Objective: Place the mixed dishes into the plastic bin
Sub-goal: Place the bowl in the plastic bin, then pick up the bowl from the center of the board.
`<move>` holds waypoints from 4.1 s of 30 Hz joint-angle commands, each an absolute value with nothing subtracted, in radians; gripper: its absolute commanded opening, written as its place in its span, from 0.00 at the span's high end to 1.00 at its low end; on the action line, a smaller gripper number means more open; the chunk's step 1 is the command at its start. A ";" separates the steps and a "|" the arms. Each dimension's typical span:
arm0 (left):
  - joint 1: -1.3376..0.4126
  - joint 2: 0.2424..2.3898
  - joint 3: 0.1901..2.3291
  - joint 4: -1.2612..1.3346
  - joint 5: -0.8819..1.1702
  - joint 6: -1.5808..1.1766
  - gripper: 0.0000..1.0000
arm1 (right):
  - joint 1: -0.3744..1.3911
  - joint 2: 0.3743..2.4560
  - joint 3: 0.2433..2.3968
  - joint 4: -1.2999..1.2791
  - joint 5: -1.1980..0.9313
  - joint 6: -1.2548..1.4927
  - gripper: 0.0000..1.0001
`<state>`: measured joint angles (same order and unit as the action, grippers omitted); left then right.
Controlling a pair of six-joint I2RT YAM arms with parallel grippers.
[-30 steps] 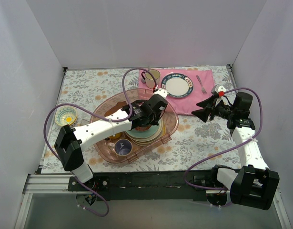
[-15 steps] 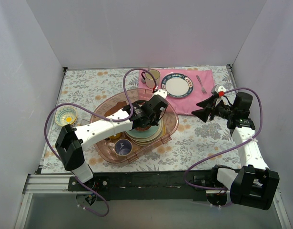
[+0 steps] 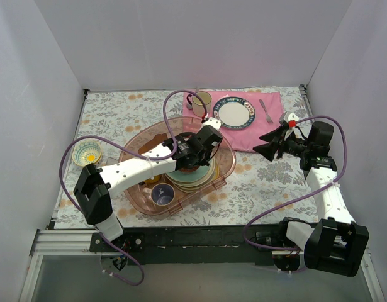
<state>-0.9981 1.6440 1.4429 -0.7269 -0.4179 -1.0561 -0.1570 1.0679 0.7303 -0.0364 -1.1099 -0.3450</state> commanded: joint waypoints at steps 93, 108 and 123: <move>0.268 1.597 1.108 -0.437 -0.215 -1.057 0.37 | -0.173 1.068 0.765 -0.040 -1.144 -0.359 0.37; 0.268 1.646 1.129 -0.449 -0.226 -1.028 0.63 | -0.173 1.066 0.767 -0.043 -1.144 -0.359 0.37; 0.268 1.648 1.131 -0.451 -0.219 -1.017 0.81 | -0.173 1.063 0.769 -0.044 -1.143 -0.360 0.37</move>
